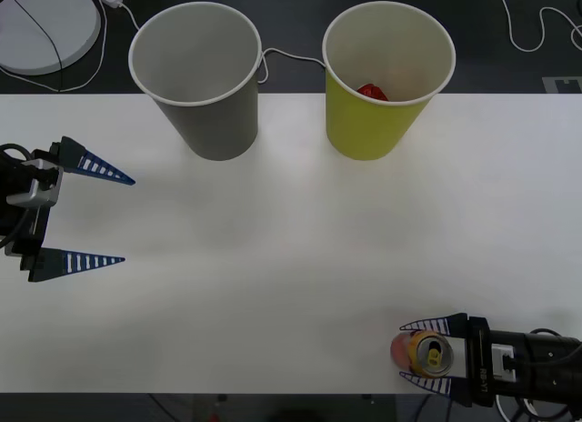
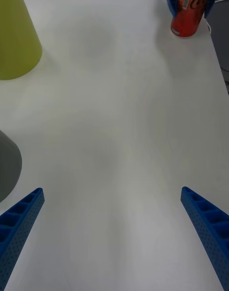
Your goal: Put the can into the green bin and the plastic bottle into the gray bin
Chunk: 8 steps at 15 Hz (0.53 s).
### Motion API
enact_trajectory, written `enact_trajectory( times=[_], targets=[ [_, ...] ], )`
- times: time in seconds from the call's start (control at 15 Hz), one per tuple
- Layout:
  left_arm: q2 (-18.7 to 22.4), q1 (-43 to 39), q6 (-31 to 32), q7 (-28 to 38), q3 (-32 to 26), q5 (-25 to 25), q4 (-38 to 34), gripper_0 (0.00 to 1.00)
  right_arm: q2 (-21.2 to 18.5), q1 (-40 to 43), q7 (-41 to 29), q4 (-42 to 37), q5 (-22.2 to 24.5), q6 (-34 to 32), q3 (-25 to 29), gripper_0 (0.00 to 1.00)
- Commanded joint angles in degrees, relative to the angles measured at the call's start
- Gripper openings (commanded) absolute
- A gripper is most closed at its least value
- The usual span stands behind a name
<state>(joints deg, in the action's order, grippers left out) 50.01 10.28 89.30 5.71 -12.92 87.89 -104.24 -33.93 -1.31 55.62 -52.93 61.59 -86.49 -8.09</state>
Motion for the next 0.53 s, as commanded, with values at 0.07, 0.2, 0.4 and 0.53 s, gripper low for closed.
enact_trajectory(
  times=[0.07,0.2,0.4,0.53],
  targets=[
    [0.0,0.0,0.0,0.0,0.0,0.0,0.0,1.0,0.0,-0.01,-0.25,0.02,0.02,0.01,0.0,0.0],
    [0.0,0.0,0.0,0.0,0.0,0.0,0.0,1.0,0.0,-0.1,-0.77,-0.06,-0.06,0.01,0.0,0.0],
    [0.0,0.0,0.0,0.0,0.0,0.0,0.0,1.0,-0.09,-0.8,-1.65,-0.15,0.02,0.01,0.0,0.0],
    [0.0,0.0,0.0,0.0,0.0,0.0,0.0,1.0,-0.53,-0.98,-4.46,-1.73,0.64,0.01,0.0,0.0]
  ],
)
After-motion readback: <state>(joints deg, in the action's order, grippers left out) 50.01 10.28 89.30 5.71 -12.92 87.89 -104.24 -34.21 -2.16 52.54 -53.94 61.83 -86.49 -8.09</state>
